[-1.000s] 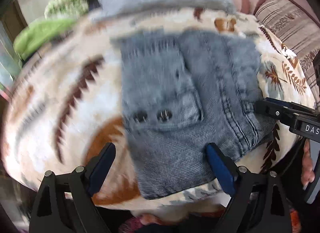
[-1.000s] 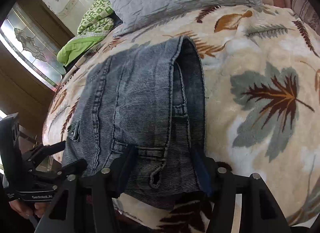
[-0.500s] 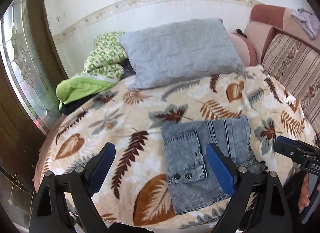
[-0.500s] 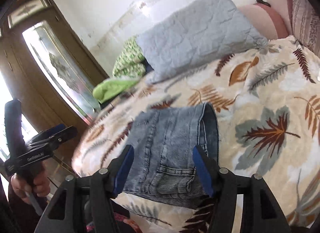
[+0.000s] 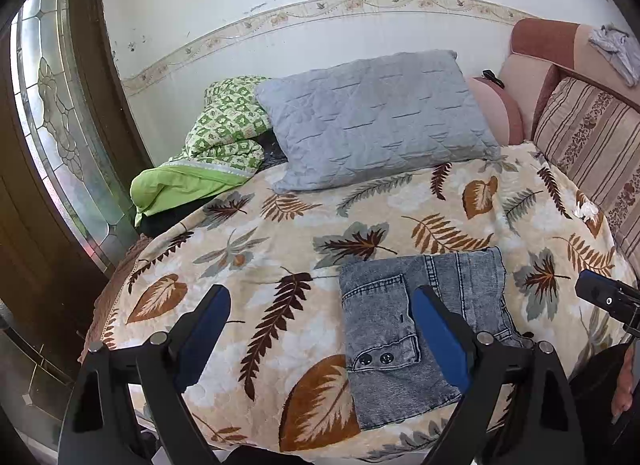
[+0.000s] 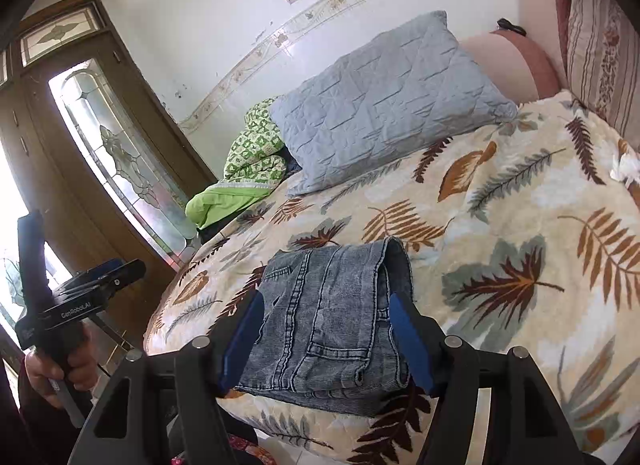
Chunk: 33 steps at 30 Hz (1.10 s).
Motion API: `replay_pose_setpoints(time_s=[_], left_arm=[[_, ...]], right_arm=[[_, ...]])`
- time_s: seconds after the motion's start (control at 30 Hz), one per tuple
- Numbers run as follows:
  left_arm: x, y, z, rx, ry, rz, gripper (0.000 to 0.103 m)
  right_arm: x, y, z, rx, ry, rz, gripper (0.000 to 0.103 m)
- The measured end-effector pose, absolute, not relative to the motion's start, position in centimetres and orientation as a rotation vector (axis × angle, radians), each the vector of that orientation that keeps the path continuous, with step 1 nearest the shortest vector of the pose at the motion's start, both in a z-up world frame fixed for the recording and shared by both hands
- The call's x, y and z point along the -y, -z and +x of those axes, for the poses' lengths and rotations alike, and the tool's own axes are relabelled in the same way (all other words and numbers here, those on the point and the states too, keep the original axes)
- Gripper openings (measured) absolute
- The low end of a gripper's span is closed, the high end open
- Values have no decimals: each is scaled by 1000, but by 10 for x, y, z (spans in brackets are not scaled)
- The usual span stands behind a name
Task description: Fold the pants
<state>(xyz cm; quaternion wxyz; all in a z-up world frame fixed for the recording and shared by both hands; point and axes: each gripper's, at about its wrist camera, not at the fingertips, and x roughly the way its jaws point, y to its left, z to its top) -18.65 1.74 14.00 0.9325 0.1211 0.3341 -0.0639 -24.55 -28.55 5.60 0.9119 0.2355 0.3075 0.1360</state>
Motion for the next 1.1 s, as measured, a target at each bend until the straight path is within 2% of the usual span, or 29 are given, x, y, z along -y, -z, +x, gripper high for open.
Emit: replay_pose_setpoints(time_s=[0.5,1.1], left_arm=[[-23,-147,-190,-647,105,254,93],[-26,-145,-187,-656,99,242,93]], right_arm=[[275,-77,-248,-604,-306,455,69],[271,-74,-245,-621,-312,449,69]])
